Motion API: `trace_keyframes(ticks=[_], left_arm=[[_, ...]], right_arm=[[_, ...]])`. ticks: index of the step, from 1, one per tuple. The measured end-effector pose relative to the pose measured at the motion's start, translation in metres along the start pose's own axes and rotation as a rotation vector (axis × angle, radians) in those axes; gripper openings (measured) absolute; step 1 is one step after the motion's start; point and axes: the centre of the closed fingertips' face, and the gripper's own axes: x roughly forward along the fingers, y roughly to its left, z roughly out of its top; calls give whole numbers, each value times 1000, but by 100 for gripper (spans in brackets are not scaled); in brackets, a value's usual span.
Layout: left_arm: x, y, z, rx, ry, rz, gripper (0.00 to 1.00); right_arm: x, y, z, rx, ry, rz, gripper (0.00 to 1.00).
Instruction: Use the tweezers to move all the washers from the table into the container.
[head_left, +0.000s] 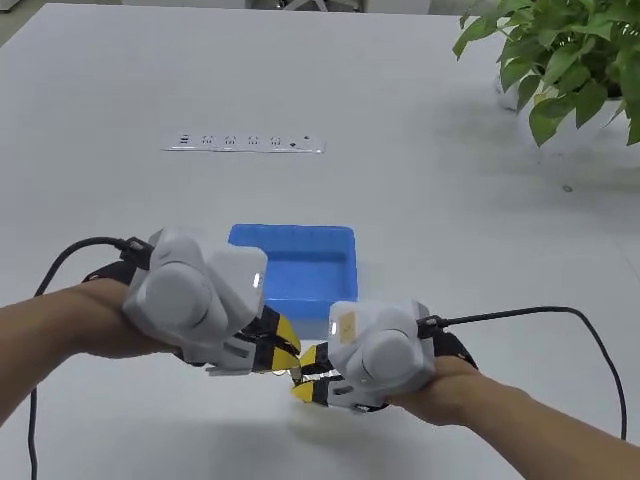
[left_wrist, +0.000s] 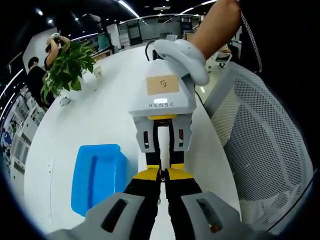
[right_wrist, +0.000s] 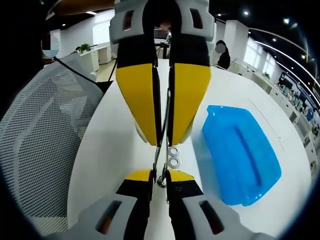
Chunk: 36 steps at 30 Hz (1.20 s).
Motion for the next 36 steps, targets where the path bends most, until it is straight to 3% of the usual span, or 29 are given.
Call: trace_keyframes(ticks=[20, 36], left_arm=[[2, 0, 1, -16, -9, -14, 7], [1, 0, 4, 11, 9, -13, 7]], right_arm=[[1, 0, -1, 58, 9, 10, 9], [-2, -1, 0, 71, 2, -1, 8]])
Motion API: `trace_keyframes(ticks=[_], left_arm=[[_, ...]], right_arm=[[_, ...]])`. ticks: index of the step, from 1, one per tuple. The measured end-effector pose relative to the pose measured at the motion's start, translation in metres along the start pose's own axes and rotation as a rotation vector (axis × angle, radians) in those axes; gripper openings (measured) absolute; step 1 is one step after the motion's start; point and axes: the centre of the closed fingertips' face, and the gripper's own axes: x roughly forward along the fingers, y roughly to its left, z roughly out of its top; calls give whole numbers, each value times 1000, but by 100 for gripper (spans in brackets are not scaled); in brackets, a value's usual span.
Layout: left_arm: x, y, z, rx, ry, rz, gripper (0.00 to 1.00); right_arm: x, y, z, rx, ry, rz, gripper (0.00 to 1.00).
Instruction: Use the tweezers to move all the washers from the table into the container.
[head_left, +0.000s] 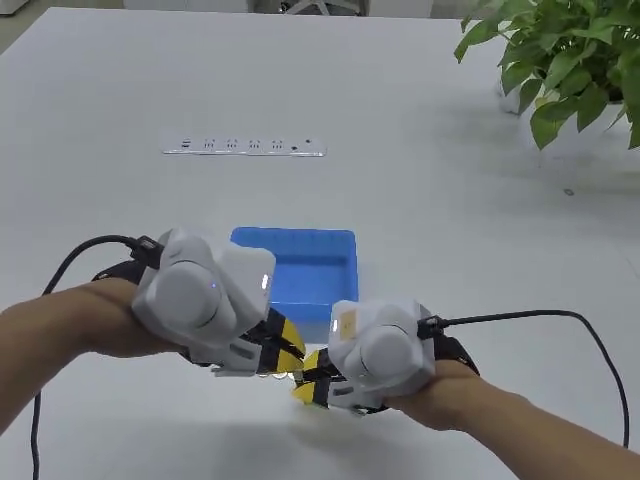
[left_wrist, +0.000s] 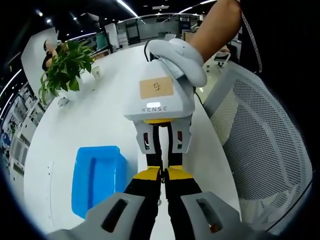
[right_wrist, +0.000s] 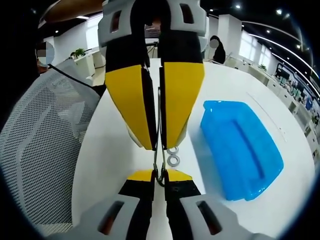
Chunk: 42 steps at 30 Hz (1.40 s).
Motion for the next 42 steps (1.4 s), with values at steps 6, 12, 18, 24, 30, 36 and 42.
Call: trace_keyframes(ticks=[6, 12, 18, 24, 30, 36, 42], left_arm=[[-4, -1, 3, 5, 1, 1, 7], [-11, -3, 7, 3, 4, -6, 7], [-19, -4, 12, 2, 8, -16, 7], [-28, 0, 18, -4, 2, -5, 7], [-38, 6, 25, -2, -1, 7, 7], [-47, 14, 29, -4, -1, 16, 7], [-56, 23, 35, 0, -2, 28, 7]], right_arm=[[-3, 1, 3, -11, -1, 0, 8], [-8, 5, 9, -37, 12, 7, 8], [-13, 6, 17, -38, 10, 14, 9], [-21, 2, 26, -46, 5, 3, 9], [-28, -3, 35, -50, 4, 2, 9], [-33, -11, 45, -53, -7, -3, 9], [-38, -21, 55, -60, -15, -7, 9]])
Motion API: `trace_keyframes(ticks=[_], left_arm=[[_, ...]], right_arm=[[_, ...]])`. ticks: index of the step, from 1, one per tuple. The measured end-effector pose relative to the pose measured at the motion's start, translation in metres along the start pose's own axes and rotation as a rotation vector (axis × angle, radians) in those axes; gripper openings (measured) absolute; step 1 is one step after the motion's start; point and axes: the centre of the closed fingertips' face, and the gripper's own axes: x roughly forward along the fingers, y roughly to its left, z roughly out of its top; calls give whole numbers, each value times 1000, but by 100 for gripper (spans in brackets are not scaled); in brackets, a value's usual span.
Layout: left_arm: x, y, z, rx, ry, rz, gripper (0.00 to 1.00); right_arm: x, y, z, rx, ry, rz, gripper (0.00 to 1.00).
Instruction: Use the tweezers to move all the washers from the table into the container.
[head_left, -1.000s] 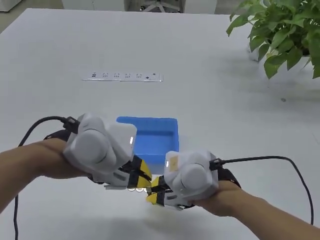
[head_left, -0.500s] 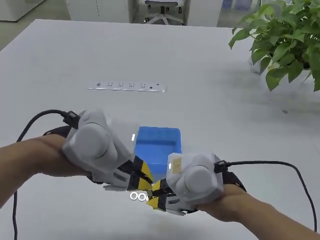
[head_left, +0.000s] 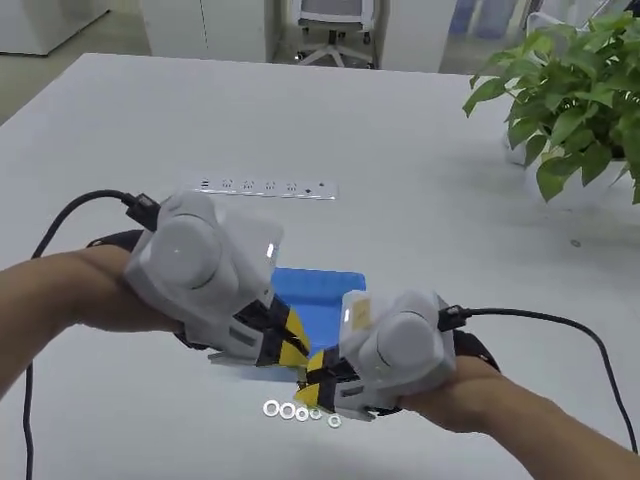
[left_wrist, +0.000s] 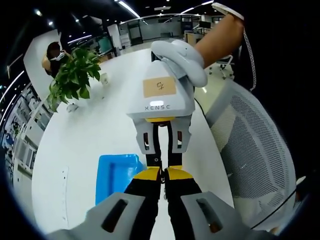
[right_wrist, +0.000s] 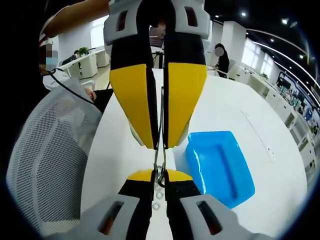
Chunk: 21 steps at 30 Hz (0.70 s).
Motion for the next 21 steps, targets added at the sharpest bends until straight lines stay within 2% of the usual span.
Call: trace_keyframes(ticks=[16, 21], left_arm=[[-13, 29, 8, 20, -2, 21, 7], [-15, 43, 9, 29, -6, 35, 7]], right_arm=[[-9, -32, 15, -7, -17, -32, 9], [-10, -48, 17, -1, -27, -54, 9]])
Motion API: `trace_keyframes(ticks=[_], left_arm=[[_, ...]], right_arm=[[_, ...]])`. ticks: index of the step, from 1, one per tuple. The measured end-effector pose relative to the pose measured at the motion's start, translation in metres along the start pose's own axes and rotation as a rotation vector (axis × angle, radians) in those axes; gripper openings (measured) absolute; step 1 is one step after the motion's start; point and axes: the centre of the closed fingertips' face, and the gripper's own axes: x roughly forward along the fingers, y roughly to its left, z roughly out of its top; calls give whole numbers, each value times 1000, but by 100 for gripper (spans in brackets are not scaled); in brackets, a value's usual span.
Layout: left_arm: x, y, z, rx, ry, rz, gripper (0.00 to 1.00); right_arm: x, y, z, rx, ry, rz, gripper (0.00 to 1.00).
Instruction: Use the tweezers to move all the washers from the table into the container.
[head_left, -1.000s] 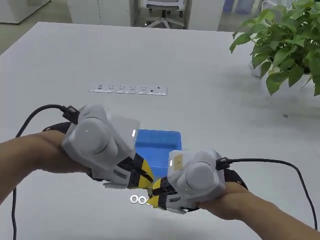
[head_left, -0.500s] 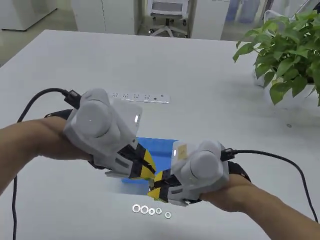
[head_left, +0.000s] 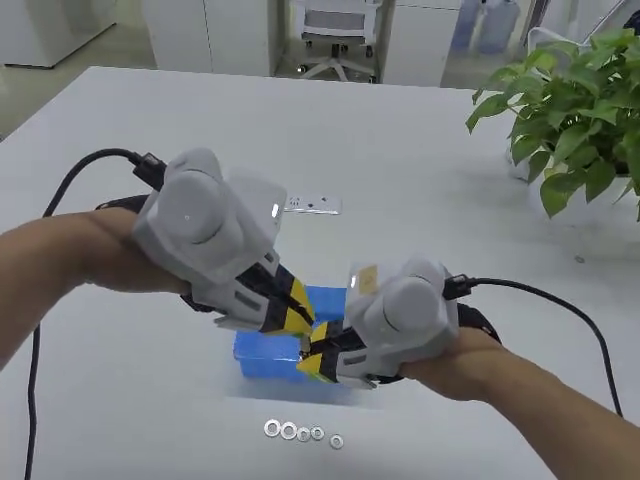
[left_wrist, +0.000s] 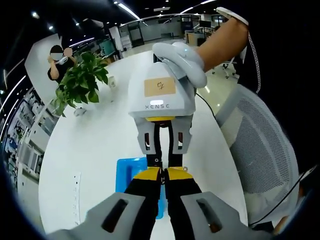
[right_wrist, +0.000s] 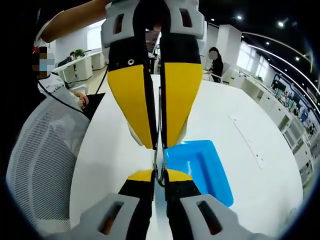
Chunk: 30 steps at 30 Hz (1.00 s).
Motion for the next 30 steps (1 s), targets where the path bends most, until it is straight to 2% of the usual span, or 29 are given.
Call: trace_keyframes(ticks=[8, 17, 30], left_arm=[[5, 16, -4, 11, 0, 16, 7], [12, 34, -14, 17, 11, 28, 7], [31, 50, -31, -8, 14, 32, 7]], right_arm=[[3, -18, -3, 4, -1, -17, 9], [12, -37, -10, 3, 1, -24, 9], [28, -52, -28, 12, 23, -21, 9]])
